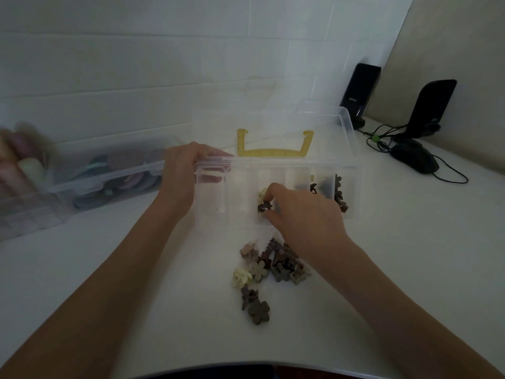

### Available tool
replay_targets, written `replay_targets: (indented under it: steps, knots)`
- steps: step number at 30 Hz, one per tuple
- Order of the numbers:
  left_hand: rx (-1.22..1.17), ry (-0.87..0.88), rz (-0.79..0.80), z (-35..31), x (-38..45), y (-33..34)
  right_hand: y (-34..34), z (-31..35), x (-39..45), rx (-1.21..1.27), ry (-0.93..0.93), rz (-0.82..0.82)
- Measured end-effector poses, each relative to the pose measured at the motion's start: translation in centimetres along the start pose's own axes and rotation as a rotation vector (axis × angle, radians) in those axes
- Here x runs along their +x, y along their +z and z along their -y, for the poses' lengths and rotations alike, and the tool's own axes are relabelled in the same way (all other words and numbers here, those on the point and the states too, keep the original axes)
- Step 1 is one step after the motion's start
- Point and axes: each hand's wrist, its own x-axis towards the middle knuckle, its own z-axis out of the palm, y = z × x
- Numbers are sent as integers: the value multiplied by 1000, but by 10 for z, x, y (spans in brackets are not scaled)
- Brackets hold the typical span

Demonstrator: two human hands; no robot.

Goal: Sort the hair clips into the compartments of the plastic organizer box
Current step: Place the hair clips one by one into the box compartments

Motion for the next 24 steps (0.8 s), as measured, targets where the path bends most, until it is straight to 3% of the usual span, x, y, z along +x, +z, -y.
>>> replay_targets:
  steps: [5,11,14,17,20,24]
  knots:
    - [5,-26,-12,2,2,1,4,0,4,-28,48,-57]
    - [2,-40,-50,-1,1,3,2,-8,-4,329,92,-172]
    - [-5,-49,-65,-2,1,4,2,-8,-4,260,44,-335]
    - [2,-47,-69,-2,0,4,2,-6,-1,304,8,-335]
    - [-4,-44,-78,-2,0,3,-5,-8,-3,403,-201,-371]
    - [-16,-69,-100,-3,1,1,-7,-20,-10,318,-489,-171]
